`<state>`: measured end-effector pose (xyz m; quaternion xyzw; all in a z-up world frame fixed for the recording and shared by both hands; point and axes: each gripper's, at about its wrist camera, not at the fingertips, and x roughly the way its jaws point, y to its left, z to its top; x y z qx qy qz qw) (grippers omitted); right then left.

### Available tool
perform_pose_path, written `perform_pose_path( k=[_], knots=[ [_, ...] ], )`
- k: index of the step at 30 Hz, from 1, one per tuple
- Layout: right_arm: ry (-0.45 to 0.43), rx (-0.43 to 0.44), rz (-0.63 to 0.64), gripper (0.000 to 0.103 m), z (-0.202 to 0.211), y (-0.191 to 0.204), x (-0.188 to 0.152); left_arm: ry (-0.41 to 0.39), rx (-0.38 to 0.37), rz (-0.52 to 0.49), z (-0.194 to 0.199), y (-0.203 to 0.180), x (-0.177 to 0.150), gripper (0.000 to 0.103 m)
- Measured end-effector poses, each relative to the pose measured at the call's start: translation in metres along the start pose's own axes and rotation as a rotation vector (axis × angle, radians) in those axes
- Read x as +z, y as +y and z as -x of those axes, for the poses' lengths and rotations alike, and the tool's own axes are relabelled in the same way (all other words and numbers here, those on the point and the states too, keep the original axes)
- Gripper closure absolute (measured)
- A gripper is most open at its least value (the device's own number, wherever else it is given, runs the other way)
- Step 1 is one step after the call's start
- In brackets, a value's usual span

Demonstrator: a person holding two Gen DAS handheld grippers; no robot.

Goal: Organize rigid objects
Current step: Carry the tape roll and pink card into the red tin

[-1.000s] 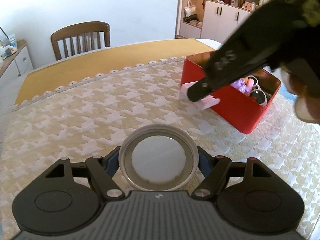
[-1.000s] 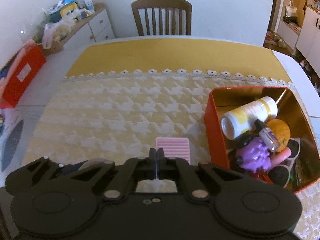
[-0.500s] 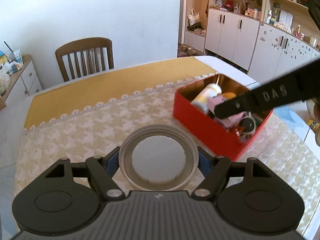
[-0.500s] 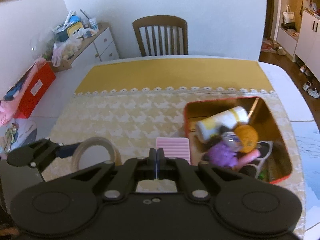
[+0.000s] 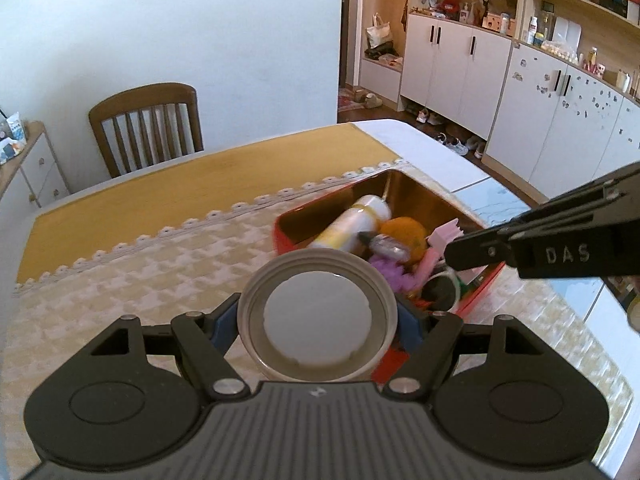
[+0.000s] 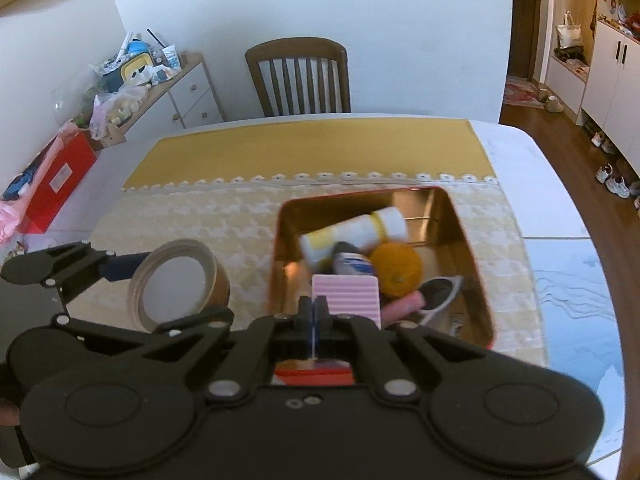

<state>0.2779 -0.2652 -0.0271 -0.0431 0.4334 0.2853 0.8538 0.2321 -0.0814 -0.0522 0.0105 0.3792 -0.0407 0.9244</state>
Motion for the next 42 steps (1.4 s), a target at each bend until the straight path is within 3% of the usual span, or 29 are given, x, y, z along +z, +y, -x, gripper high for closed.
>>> perform_pose_path(
  k=[7, 16, 26, 35, 42],
  knots=[
    [0.006, 0.024, 0.043, 0.103, -0.002, -0.03, 0.0, 0.045, -0.002, 0.01, -0.027, -0.03, 0.018, 0.026],
    [0.021, 0.012, 0.103, 0.103, -0.024, -0.066, 0.01, 0.129, 0.016, 0.016, -0.065, -0.059, 0.014, 0.026],
    [0.079, 0.067, 0.086, 0.103, -0.053, -0.084, 0.016, 0.145, 0.042, 0.009, -0.086, -0.076, 0.018, 0.026],
    [0.116, 0.087, 0.042, 0.103, -0.063, -0.095, 0.011, 0.202, 0.059, 0.064, -0.103, -0.072, 0.014, 0.026],
    [0.126, 0.095, 0.001, 0.09, -0.062, -0.1, 0.006, 0.206, 0.052, 0.067, -0.104, -0.075, 0.014, 0.026]
  ],
)
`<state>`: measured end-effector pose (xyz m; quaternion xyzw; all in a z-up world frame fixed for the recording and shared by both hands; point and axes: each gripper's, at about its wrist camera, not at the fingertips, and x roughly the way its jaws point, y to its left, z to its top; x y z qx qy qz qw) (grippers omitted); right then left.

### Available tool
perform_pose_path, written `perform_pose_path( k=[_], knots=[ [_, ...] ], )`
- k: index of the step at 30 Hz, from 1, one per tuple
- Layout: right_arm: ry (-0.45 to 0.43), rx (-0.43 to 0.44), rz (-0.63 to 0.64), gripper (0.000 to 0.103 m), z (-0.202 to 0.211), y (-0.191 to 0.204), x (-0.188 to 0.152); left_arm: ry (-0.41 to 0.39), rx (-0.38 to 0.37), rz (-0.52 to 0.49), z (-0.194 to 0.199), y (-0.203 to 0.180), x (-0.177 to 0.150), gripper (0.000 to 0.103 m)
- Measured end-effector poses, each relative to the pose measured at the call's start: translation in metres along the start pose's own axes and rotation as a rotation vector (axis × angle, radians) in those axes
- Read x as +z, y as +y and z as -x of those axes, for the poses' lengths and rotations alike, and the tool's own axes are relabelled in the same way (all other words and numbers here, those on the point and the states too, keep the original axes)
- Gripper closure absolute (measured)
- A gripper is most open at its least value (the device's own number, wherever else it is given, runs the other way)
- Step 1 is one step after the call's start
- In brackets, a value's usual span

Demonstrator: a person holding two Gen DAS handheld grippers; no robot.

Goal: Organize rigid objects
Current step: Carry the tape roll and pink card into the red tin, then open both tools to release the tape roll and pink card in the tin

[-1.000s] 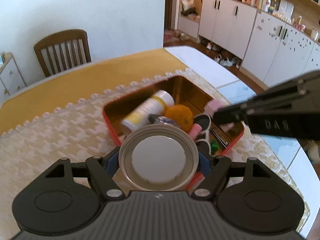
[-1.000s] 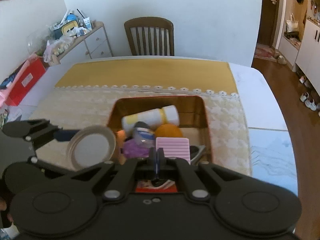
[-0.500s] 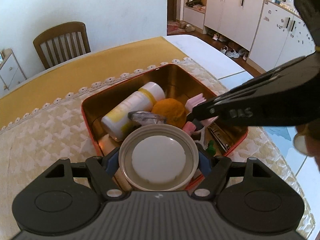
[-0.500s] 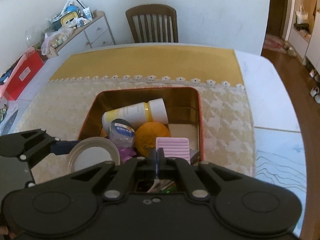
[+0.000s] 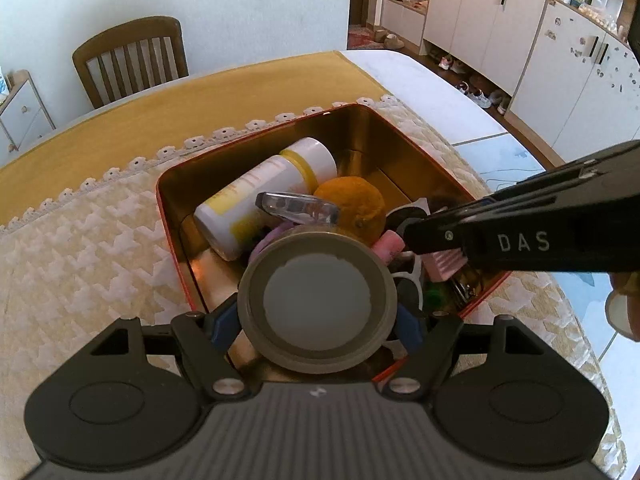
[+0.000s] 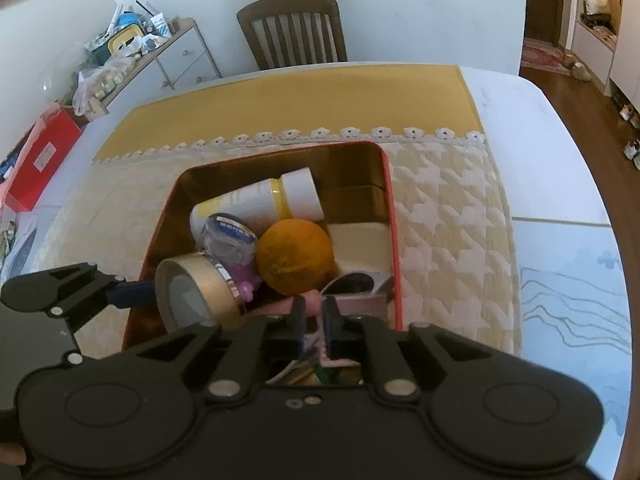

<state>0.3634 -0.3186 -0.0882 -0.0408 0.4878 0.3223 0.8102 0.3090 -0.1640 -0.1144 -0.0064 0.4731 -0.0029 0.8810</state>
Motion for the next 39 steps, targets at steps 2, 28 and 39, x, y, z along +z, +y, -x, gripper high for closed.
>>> perform_pose_path(
  k=[2, 28, 39],
  knots=[
    [-0.002, 0.006, -0.006, 0.087, 0.002, -0.001, -0.001, 0.008, -0.007, 0.004, -0.001, 0.0, 0.0, 0.026],
    [-0.214, -0.02, -0.011, 0.049, 0.078, 0.018, -0.037, -0.17, -0.057, 0.048, 0.075, 0.016, -0.017, 0.026],
    [-0.324, -0.051, -0.003, 0.013, 0.113, 0.041, -0.062, -0.248, -0.071, 0.039, 0.114, 0.024, -0.036, 0.021]
  ],
)
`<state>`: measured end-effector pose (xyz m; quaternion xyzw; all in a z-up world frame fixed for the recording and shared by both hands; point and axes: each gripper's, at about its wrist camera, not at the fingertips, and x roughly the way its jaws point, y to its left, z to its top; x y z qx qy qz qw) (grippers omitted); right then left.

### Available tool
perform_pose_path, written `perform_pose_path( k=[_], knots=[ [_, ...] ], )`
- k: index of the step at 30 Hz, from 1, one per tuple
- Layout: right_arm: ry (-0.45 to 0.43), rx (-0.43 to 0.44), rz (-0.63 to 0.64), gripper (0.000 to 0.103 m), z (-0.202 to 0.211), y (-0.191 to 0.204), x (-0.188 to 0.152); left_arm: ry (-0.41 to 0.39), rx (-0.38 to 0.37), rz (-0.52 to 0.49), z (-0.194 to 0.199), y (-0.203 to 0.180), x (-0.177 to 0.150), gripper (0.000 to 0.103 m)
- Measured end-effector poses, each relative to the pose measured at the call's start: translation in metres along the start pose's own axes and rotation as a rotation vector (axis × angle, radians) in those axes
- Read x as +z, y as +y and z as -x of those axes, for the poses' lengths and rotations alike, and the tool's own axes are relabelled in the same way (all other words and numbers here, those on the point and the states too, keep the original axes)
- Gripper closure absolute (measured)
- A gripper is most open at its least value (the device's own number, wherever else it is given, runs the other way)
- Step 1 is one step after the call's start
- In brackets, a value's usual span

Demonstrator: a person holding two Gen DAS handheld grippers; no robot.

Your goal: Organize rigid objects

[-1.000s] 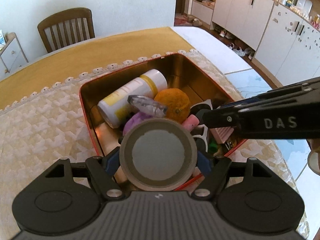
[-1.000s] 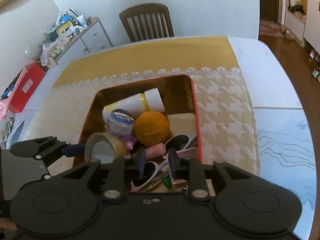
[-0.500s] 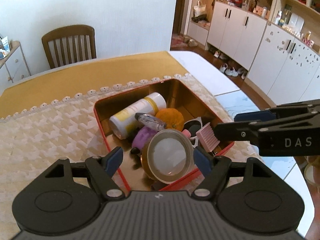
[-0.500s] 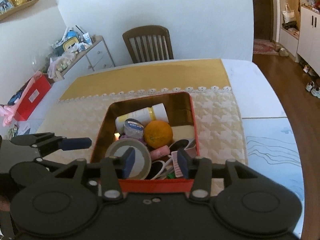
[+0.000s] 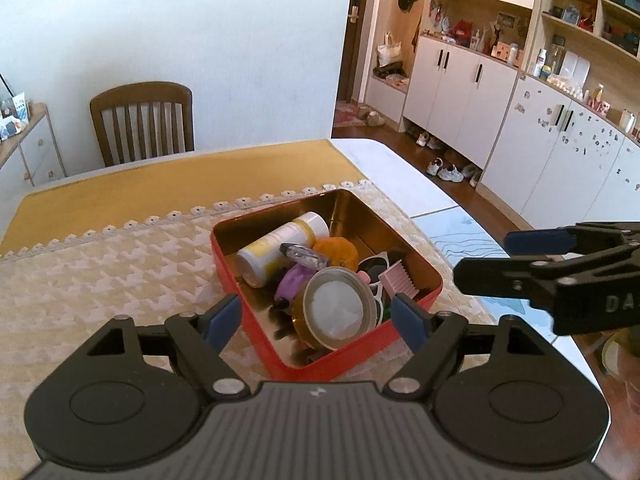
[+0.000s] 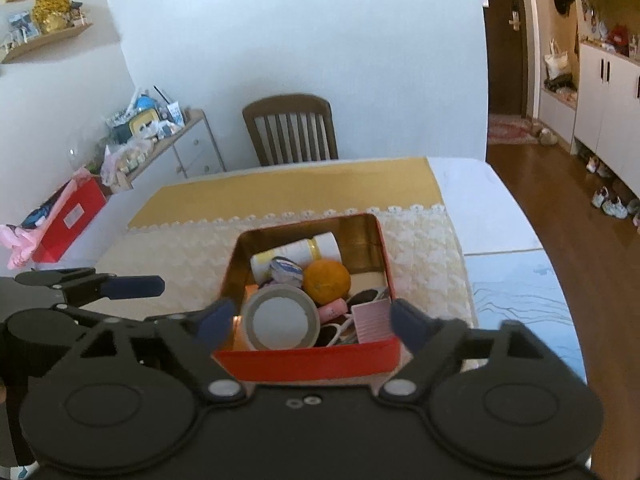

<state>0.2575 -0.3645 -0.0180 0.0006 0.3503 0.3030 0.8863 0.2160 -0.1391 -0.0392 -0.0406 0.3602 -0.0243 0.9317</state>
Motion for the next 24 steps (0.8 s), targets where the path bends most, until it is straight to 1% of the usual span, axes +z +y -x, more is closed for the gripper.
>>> perform_pose_path(
  k=[2, 4, 8, 9, 10, 12, 13, 20, 24],
  knots=[
    [-0.024, -0.016, 0.01, 0.003, 0.007, 0.005, -0.003, -0.01, 0.0, 0.002, 0.008, 0.003, -0.003, 0.021],
    [-0.046, -0.03, 0.014, 0.0, 0.013, 0.01, -0.007, -0.017, -0.001, 0.005, 0.016, 0.005, -0.005, 0.02],
    [-0.072, -0.048, 0.023, 0.0, 0.022, 0.018, -0.013, -0.03, -0.01, 0.013, 0.03, 0.009, -0.011, 0.018],
    [-0.074, -0.052, 0.026, 0.0, 0.024, 0.021, -0.015, -0.034, -0.011, 0.012, 0.033, 0.01, -0.012, 0.015],
    [-0.077, -0.057, 0.03, 0.0, 0.026, 0.023, -0.016, -0.04, -0.012, 0.011, 0.036, 0.011, -0.013, 0.01],
    [-0.078, -0.07, 0.039, 0.0, 0.028, 0.028, -0.018, -0.058, -0.013, 0.009, 0.043, 0.012, -0.015, 0.003],
    [-0.08, -0.077, 0.044, 0.0, 0.03, 0.029, -0.019, -0.069, -0.014, 0.008, 0.046, 0.012, -0.016, 0.002],
    [-0.097, -0.1, 0.018, 0.0, 0.035, 0.032, -0.025, -0.09, -0.019, 0.02, 0.061, 0.017, -0.018, 0.002],
    [-0.097, -0.103, 0.027, 0.0, 0.035, 0.034, -0.027, -0.091, -0.019, 0.036, 0.064, 0.021, -0.018, 0.002]
  ],
)
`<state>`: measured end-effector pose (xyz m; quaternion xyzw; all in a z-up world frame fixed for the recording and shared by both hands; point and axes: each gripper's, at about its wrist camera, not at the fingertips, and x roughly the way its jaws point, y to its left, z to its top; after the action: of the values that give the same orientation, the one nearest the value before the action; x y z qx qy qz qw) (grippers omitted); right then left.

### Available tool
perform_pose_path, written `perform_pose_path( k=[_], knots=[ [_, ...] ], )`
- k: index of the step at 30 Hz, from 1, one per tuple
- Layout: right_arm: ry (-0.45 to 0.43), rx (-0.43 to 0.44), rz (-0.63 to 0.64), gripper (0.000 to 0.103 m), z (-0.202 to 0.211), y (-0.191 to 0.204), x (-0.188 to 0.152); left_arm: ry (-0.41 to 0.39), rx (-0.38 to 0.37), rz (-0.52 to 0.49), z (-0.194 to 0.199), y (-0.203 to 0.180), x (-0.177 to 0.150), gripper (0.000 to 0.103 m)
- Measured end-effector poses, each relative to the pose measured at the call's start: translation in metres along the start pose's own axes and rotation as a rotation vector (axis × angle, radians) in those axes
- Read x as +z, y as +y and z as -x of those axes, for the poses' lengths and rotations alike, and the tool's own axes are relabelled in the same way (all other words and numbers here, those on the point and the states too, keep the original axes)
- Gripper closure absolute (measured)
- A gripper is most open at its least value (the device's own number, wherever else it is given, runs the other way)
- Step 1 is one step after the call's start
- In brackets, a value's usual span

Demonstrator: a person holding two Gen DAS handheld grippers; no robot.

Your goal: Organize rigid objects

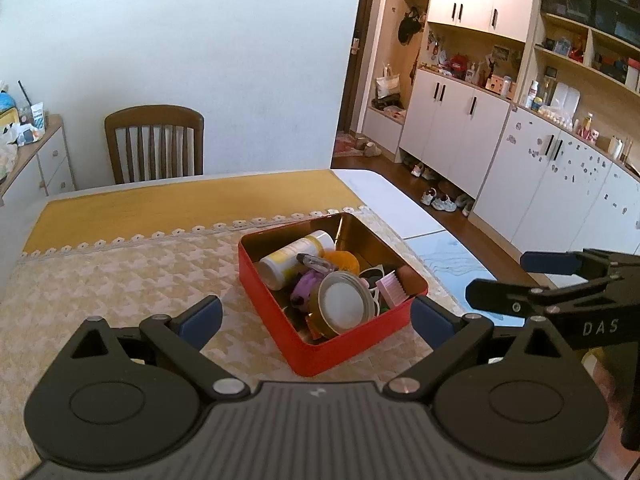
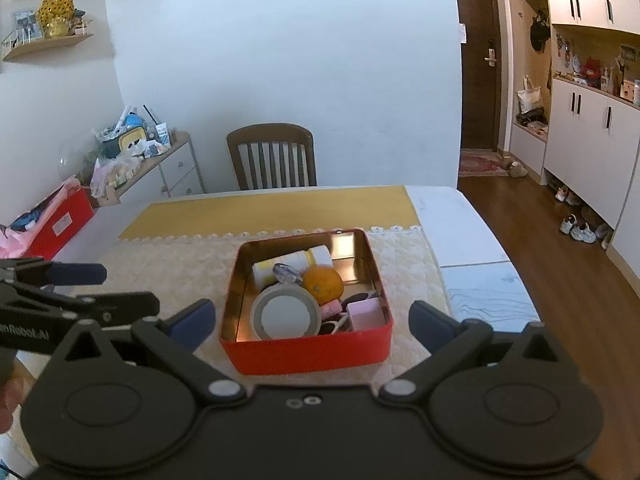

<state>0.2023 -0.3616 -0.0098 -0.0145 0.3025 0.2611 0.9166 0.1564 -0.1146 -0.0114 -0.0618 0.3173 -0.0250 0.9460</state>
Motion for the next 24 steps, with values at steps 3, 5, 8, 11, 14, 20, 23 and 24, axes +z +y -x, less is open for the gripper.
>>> perform_pose_path(
  k=[3, 5, 8, 11, 14, 20, 23, 24],
  knots=[
    [-0.006, 0.004, 0.008, 0.0, 0.001, 0.0022, -0.0012, 0.002, 0.001, 0.009, 0.0016, 0.002, 0.0011, 0.002],
    [-0.01, 0.004, 0.007, 0.0, 0.0012, 0.0034, -0.0005, 0.003, 0.0, 0.01, 0.0022, 0.0034, 0.0011, 0.002],
    [-0.008, 0.002, 0.016, 0.0, 0.0009, 0.0045, -0.0012, 0.002, 0.003, 0.012, 0.003, 0.0043, 0.0011, 0.002],
    [-0.002, 0.004, 0.016, 0.0, 0.0002, 0.0046, -0.0019, 0.002, 0.005, 0.011, 0.003, 0.0044, 0.001, 0.002],
    [-0.004, 0.002, 0.014, 0.0, 0.0001, 0.0043, -0.0013, 0.004, 0.007, 0.013, 0.0028, 0.0062, 0.0012, 0.002],
    [0.0, 0.004, 0.015, 0.0, 0.0001, 0.004, -0.0014, 0.003, 0.008, 0.012, 0.002, 0.007, 0.0016, 0.002],
    [0.003, 0.008, 0.018, 0.0, -0.0004, 0.0046, -0.0005, -0.001, 0.016, 0.01, 0.0018, 0.0074, 0.0026, 0.002],
    [0.004, 0.008, 0.02, 0.0, -0.0004, 0.0049, -0.0004, -0.003, 0.022, 0.009, 0.0018, 0.0075, 0.0027, 0.002]
  ],
)
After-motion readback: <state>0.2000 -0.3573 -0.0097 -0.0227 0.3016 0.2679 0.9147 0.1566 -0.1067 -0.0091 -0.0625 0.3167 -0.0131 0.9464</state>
